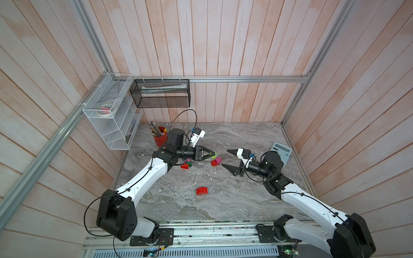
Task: Assemble the letter s with lego
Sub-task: Pick up the lego brick from the center of the board.
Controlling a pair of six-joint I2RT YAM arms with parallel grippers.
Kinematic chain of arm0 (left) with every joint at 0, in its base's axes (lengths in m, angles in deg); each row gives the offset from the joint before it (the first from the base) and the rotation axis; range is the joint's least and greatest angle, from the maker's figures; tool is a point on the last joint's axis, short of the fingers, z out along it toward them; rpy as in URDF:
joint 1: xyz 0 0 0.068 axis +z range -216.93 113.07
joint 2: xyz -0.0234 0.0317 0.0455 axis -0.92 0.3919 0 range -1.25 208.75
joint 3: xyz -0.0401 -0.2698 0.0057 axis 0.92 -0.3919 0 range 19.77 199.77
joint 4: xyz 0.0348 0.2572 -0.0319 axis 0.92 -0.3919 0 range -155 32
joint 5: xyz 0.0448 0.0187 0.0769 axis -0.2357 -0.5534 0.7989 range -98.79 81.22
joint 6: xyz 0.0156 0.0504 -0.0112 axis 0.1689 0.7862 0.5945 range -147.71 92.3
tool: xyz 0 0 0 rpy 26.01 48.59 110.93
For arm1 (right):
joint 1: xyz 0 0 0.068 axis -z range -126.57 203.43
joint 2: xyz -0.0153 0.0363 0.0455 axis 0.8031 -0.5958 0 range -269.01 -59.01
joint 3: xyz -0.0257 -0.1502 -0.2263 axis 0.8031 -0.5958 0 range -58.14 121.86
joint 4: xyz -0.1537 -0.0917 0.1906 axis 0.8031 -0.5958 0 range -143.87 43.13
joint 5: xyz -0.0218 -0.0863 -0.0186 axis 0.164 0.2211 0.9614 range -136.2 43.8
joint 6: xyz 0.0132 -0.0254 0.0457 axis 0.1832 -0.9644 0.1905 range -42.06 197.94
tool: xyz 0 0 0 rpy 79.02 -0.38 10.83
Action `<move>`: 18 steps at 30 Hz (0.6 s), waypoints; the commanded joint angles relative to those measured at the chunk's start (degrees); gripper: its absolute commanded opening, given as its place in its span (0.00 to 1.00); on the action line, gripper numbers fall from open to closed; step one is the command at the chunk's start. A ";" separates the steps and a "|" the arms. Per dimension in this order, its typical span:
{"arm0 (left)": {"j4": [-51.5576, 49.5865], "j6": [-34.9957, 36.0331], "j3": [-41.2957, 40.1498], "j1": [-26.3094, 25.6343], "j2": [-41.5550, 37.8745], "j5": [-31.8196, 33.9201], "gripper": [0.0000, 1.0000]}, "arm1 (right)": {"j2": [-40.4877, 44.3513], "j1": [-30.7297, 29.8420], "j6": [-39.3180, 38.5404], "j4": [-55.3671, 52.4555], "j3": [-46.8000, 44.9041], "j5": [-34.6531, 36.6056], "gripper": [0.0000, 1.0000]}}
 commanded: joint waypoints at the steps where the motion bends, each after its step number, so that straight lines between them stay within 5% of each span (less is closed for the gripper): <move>1: 15.02 -15.47 -2.33 0.30 -2.55 -5.86 0.35 | -2.08 -1.04 -3.00 2.00 4.02 -4.09 0.73; 8: 25.09 -25.91 -6.55 0.19 -5.48 -7.09 0.35 | -5.03 -3.74 -6.57 0.32 8.61 -2.98 0.69; 18: 27.25 -28.26 -7.14 0.09 -6.18 -7.45 0.35 | -8.10 -4.70 -4.60 1.43 11.86 -4.54 0.53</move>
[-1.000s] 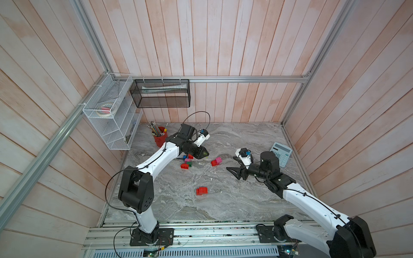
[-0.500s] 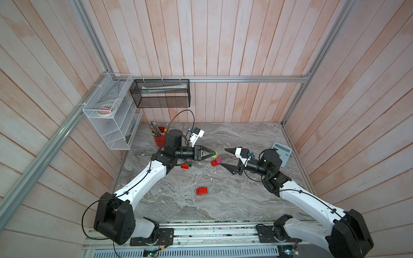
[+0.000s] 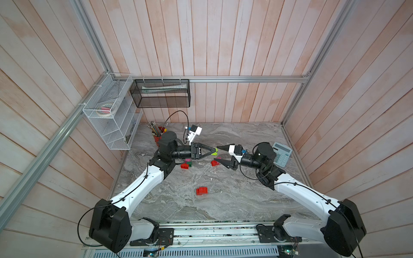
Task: Assemble the letter s with lego
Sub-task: Pick up the lego brick from the center of the board.
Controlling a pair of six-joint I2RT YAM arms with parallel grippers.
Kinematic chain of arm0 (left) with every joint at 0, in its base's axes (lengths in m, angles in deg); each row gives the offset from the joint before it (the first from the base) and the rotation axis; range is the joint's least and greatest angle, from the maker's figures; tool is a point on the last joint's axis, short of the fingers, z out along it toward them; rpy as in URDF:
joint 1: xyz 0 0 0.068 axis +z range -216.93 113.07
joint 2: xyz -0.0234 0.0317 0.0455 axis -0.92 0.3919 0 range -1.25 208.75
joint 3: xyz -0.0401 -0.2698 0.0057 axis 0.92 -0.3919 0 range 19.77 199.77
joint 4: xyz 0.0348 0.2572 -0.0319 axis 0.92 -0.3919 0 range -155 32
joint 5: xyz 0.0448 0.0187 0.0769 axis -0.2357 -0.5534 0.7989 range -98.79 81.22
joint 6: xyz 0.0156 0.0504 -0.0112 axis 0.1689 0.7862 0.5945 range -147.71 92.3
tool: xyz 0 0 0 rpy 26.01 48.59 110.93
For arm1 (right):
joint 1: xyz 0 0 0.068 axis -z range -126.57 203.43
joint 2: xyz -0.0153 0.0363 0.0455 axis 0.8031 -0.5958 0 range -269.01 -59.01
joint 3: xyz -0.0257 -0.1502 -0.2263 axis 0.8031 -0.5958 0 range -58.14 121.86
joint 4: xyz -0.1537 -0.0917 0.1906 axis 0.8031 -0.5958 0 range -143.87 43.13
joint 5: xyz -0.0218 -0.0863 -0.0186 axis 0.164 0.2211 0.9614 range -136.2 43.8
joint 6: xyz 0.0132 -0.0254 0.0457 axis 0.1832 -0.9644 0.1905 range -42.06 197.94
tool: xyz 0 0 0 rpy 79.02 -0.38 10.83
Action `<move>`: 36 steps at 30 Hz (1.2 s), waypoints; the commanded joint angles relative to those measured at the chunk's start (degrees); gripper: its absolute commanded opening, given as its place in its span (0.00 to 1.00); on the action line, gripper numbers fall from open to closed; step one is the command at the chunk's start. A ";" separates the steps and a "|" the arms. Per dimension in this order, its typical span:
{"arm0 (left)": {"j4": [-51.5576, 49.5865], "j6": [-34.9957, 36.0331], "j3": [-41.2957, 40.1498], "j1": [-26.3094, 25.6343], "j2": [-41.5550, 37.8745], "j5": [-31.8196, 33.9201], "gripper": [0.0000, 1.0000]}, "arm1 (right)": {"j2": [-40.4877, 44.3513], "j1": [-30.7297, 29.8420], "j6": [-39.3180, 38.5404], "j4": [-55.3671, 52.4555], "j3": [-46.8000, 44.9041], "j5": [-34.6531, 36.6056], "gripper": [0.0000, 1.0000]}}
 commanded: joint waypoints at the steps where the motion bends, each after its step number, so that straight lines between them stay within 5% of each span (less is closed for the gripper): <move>1: 3.04 -1.56 -1.28 0.05 -1.09 -0.99 0.35 | -0.46 -0.43 0.91 1.38 2.06 -1.14 0.51; 23: 3.49 -1.84 -2.43 0.02 -0.57 -0.49 0.37 | -1.97 -1.23 2.53 0.93 5.51 -1.59 0.28; 29: 0.75 0.96 -1.25 0.56 -1.14 0.16 0.61 | -1.01 -0.80 -0.42 -6.76 6.43 -0.59 0.24; 36: -12.79 13.29 2.04 4.14 -3.48 3.27 0.79 | -0.72 3.55 -10.45 -27.51 9.91 -1.01 0.23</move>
